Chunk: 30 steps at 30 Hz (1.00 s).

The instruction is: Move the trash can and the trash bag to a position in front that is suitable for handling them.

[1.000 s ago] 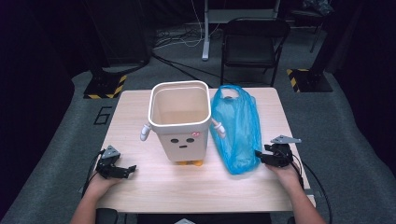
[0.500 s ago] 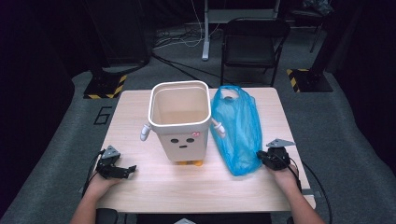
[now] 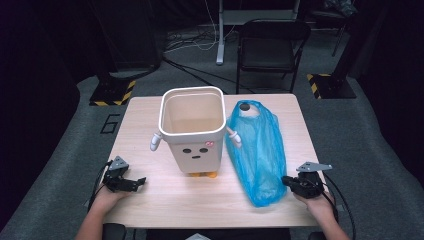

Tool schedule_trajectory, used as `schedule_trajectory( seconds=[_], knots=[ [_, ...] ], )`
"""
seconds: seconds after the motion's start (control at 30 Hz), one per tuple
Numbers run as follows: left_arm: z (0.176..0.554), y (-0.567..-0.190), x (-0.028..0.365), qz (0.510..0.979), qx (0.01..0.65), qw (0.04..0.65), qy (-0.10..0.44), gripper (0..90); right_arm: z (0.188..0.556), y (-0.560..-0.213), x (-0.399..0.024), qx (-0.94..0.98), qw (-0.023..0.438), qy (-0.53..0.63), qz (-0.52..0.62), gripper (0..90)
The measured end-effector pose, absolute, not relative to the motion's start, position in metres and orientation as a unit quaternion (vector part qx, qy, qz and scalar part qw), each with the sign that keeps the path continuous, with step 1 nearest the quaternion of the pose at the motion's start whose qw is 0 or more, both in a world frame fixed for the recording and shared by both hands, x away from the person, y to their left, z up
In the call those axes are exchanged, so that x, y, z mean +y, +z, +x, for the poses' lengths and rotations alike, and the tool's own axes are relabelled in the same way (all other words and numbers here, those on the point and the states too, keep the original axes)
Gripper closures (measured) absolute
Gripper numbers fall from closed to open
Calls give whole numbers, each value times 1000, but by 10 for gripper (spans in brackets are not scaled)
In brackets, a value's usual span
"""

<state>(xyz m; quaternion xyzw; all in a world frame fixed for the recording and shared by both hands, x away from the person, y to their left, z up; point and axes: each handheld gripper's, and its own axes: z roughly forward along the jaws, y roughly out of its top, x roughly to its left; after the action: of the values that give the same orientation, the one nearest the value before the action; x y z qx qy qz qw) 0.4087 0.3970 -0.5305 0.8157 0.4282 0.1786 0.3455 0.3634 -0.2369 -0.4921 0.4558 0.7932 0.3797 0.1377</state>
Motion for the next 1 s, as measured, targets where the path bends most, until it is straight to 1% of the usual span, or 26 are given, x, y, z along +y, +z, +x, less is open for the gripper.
schedule_trajectory(
  seconds=[0.03, 0.07, 0.13, 0.23, 0.27, 0.3, 0.33, 0.4, 0.47, 0.5, 0.57, 0.67, 0.7, 0.77, 1.0],
  knots=[
    [409, -530, 397, 816, 428, 345, 179, 19, 363, -491, -238, 790, 148, 381, 458, 678],
    [409, -531, 397, 816, 428, 346, 178, 20, 363, -490, -238, 788, 153, 382, 457, 650],
    [409, -531, 397, 816, 428, 346, 178, 19, 372, -486, -234, 781, 178, 394, 451, 540],
    [409, -530, 397, 816, 428, 345, 179, 20, 382, -483, -231, 778, 184, 399, 450, 520],
    [409, -530, 397, 816, 429, 345, 179, 20, 397, -481, -224, 776, 192, 401, 448, 494],
    [408, -530, 397, 816, 429, 345, 178, 20, 397, -481, -224, 776, 192, 401, 448, 494],
    [408, -530, 397, 815, 429, 345, 179, 20, 412, -481, -218, 774, 194, 398, 452, 468],
    [408, -530, 397, 816, 429, 345, 179, 19, 417, -481, -216, 775, 194, 397, 452, 461],
    [408, -530, 397, 816, 429, 345, 179, 20, 430, -485, -210, 771, 196, 392, 462, 398],
    [408, -531, 397, 815, 429, 346, 179, 19, 436, -489, -207, 770, 189, 389, 469, 365],
    [408, -530, 397, 816, 429, 345, 178, 19, 441, -498, -201, 775, 189, 375, 471, 345],
    [408, -531, 397, 815, 429, 346, 178, 19, 440, -504, -197, 782, 191, 361, 470, 350],
    [408, -531, 397, 815, 429, 346, 178, 19, 439, -509, -197, 790, 195, 345, 467, 378],
    [408, -531, 397, 815, 429, 346, 178, 19, 438, -513, -196, 791, 191, 336, 474, 401],
    [408, -531, 397, 815, 428, 347, 178, 19, 436, -516, -199, 793, 192, 321, 480, 422]
  ],
)
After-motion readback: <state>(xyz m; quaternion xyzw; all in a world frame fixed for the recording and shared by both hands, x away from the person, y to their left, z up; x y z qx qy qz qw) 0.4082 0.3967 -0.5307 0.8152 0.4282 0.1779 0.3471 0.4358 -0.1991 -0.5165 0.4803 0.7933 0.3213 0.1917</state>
